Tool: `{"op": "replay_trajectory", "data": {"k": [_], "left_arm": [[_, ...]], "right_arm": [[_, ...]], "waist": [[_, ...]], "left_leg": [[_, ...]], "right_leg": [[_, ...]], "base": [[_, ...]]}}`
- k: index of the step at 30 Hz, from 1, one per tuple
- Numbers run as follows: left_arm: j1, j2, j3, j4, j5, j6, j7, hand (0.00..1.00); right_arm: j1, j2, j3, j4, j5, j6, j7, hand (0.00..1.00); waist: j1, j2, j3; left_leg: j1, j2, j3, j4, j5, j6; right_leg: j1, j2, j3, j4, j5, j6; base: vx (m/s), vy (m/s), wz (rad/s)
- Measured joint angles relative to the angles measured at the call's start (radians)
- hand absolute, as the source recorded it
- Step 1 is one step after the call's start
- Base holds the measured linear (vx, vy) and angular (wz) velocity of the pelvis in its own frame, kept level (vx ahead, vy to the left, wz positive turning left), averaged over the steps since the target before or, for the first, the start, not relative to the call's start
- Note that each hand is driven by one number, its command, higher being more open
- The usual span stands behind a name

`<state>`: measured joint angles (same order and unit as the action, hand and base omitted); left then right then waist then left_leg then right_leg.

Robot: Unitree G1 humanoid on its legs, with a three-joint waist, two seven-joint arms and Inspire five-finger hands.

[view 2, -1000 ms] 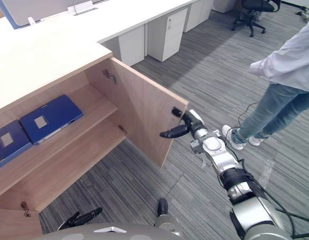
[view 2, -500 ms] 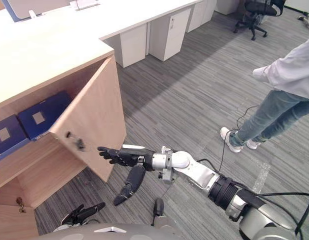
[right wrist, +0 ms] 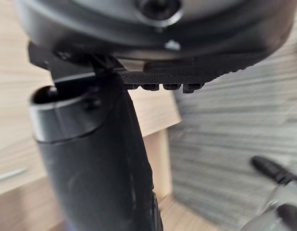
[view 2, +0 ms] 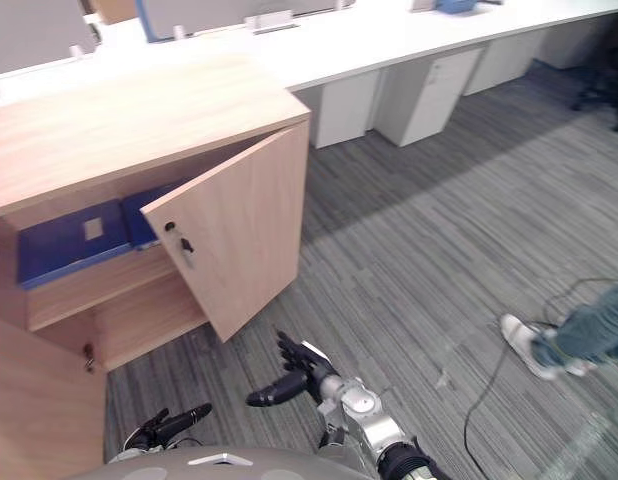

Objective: Walk over to the cabinet, pick up the folder, carry it to the office cabinet, place the folder inside the office cabinet, then close the office cabinet door

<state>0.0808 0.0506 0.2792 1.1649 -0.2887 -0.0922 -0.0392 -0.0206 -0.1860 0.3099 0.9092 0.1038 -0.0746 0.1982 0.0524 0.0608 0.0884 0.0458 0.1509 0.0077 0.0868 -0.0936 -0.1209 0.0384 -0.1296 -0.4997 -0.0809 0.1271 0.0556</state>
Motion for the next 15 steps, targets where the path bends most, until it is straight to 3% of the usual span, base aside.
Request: {"op": "replay_trajectory", "data": {"k": [4, 5, 7, 8, 9, 10, 12, 13, 14, 15], "left_arm": [[0.005, -0.021, -0.032, -0.028, -0.104, 0.000, 0.032, 1.00], [0.016, -0.021, -0.036, -0.042, -0.137, -0.001, 0.042, 1.00], [0.019, -0.019, -0.037, -0.052, -0.145, 0.002, 0.045, 1.00], [0.010, -0.020, -0.035, -0.054, -0.146, 0.004, 0.044, 1.00], [0.008, -0.020, -0.037, -0.054, -0.145, 0.012, 0.043, 1.00], [0.010, -0.020, -0.037, -0.054, -0.144, 0.012, 0.044, 1.00], [0.000, -0.033, -0.036, -0.059, -0.144, 0.011, 0.037, 1.00], [-0.001, -0.046, -0.038, -0.076, -0.141, 0.009, 0.027, 1.00], [0.000, -0.049, -0.037, -0.078, -0.142, 0.004, 0.025, 1.00], [-0.002, -0.040, -0.038, -0.083, -0.144, 0.007, 0.022, 1.00]], "right_arm": [[-0.038, 0.029, -0.243, 0.295, -0.093, 0.009, -0.164, 1.00], [-0.049, 0.043, -0.349, 0.357, -0.089, 0.025, -0.204, 1.00], [-0.060, 0.053, -0.430, 0.381, -0.093, 0.033, -0.232, 1.00], [-0.051, 0.061, -0.474, 0.388, -0.098, 0.043, -0.244, 1.00], [-0.039, 0.062, -0.531, 0.374, -0.098, 0.052, -0.257, 1.00], [-0.023, 0.064, -0.581, 0.342, -0.098, 0.060, -0.266, 1.00], [0.007, 0.063, -0.643, 0.320, -0.096, 0.065, -0.274, 1.00], [0.012, 0.062, -0.677, 0.310, -0.097, 0.064, -0.274, 1.00], [0.015, 0.063, -0.691, 0.311, -0.096, 0.067, -0.274, 1.00], [0.023, 0.086, -0.707, 0.311, -0.092, 0.070, -0.272, 1.00]], "waist": [[0.033, 0.030, 0.029], [0.041, 0.026, 0.036], [0.038, 0.020, 0.040], [0.032, 0.012, 0.049], [0.030, 0.021, 0.048], [0.018, 0.022, 0.047], [0.000, 0.025, 0.044], [-0.003, 0.035, 0.034], [0.000, 0.017, 0.036], [0.001, 0.000, 0.034]], "left_leg": [[-0.067, -0.004, -0.062, 0.057, 0.024, -0.009], [-0.094, -0.005, -0.008, 0.066, 0.064, 0.003], [-0.110, -0.002, 0.062, 0.033, 0.110, 0.026], [-0.122, 0.016, 0.172, 0.101, 0.053, 0.056], [-0.151, 0.055, 0.308, 0.259, -0.036, 0.103], [-0.148, 0.071, 0.411, 0.333, -0.081, 0.125], [-0.127, 0.074, 0.507, 0.328, -0.099, 0.132], [-0.143, 0.057, 0.535, 0.296, -0.095, 0.155], [-0.146, 0.030, 0.516, 0.273, -0.079, 0.165], [-0.141, -0.030, 0.455, 0.186, -0.026, 0.176]], "right_leg": [[0.036, -0.005, -0.109, 0.000, -0.023, -0.003], [0.045, -0.008, -0.148, 0.001, -0.036, -0.006], [0.046, -0.014, -0.184, 0.000, -0.047, -0.011], [0.041, -0.020, -0.237, 0.002, -0.046, -0.020], [0.045, -0.031, -0.294, 0.041, -0.057, -0.040], [0.055, -0.052, -0.357, 0.075, -0.068, -0.055], [0.086, -0.083, -0.465, 0.118, -0.083, -0.048], [0.088, -0.105, -0.524, 0.172, -0.105, -0.027], [0.091, -0.119, -0.537, 0.188, -0.117, -0.017], [0.102, -0.135, -0.586, 0.171, -0.122, -0.007]], "base": [[-0.06, -0.027, 0.89], [-0.08, -0.038, 0.92], [-0.10, -0.008, 0.92], [-0.10, 0.066, 1.09], [-0.07, 0.136, 1.34], [-0.02, 0.122, 1.35], [-0.04, 0.170, 1.78], [-0.06, 0.178, 1.75], [-0.05, 0.166, 1.58], [-0.09, 0.157, 1.60]]}}
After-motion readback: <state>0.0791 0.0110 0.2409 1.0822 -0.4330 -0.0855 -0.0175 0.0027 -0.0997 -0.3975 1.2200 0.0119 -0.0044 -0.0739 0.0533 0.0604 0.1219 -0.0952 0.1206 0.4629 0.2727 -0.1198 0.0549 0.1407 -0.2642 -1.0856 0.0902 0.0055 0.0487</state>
